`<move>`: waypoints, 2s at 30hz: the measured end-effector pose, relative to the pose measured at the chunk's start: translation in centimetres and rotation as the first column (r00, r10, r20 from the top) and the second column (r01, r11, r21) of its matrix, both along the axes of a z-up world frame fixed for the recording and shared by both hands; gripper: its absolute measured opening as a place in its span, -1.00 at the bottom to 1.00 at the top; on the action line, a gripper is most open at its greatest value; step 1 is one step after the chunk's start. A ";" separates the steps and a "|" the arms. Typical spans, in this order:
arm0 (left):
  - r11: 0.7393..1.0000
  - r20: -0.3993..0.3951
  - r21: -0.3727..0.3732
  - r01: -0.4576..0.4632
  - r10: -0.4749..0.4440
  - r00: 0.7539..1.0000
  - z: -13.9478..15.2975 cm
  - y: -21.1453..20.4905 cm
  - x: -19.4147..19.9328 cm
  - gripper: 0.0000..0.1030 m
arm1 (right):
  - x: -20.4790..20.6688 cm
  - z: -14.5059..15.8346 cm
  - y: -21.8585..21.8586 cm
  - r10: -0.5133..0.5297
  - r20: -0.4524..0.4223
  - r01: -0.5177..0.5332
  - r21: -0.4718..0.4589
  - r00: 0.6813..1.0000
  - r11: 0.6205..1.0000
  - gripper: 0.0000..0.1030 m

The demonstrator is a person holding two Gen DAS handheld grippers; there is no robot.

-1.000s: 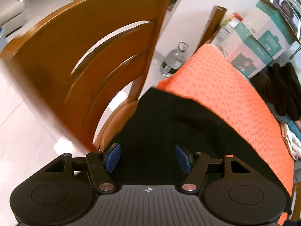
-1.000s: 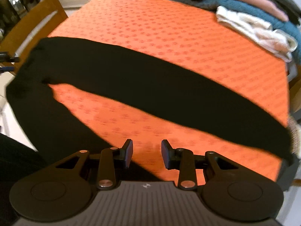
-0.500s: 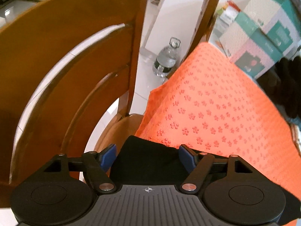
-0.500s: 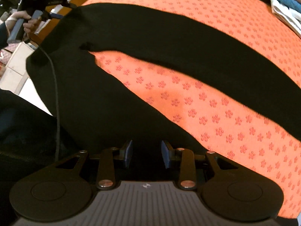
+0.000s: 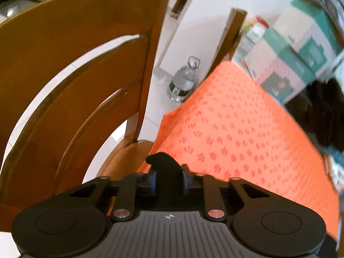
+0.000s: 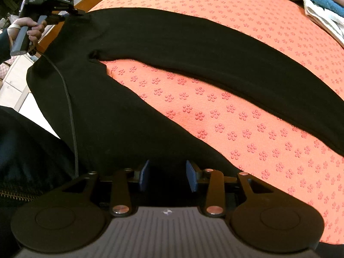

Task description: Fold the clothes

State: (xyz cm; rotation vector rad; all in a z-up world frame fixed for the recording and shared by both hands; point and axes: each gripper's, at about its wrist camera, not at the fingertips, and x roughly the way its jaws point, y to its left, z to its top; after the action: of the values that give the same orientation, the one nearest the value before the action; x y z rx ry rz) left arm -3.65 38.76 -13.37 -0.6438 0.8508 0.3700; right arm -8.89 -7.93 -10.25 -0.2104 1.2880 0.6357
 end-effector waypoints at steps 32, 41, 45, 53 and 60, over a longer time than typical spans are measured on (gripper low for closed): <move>0.991 -0.136 0.052 0.126 -0.118 0.984 3.9 -4.2 -7.6 0.36 | 3.9 2.3 -5.6 -0.179 0.153 0.181 -0.001 0.972 0.983 -0.15; 0.987 -0.186 0.044 0.156 -0.146 0.972 2.1 -7.2 -12.2 0.36 | 13.0 2.7 -4.0 -0.040 0.210 0.048 -0.034 0.977 0.998 -0.15; 0.988 -0.191 0.047 0.149 -0.137 0.972 1.6 -7.9 -12.8 0.36 | 16.8 1.8 -2.4 0.033 0.208 -0.023 -0.049 0.978 0.999 -0.15; 0.991 -0.194 0.070 0.118 -0.103 0.976 1.5 -8.2 -13.1 0.36 | 21.2 -0.3 1.9 0.214 0.196 -0.201 -0.082 0.957 0.976 -0.15; 0.996 -0.184 0.059 0.063 -0.051 0.982 1.3 -8.1 -13.4 0.36 | 22.1 -0.3 2.6 0.271 0.137 -0.271 -0.017 0.953 0.962 -0.93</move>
State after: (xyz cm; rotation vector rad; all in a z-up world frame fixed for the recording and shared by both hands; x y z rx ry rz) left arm -17.04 30.66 -12.05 -0.5297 1.0253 0.4075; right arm 13.22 -5.33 -10.53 -0.4284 1.1338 0.8416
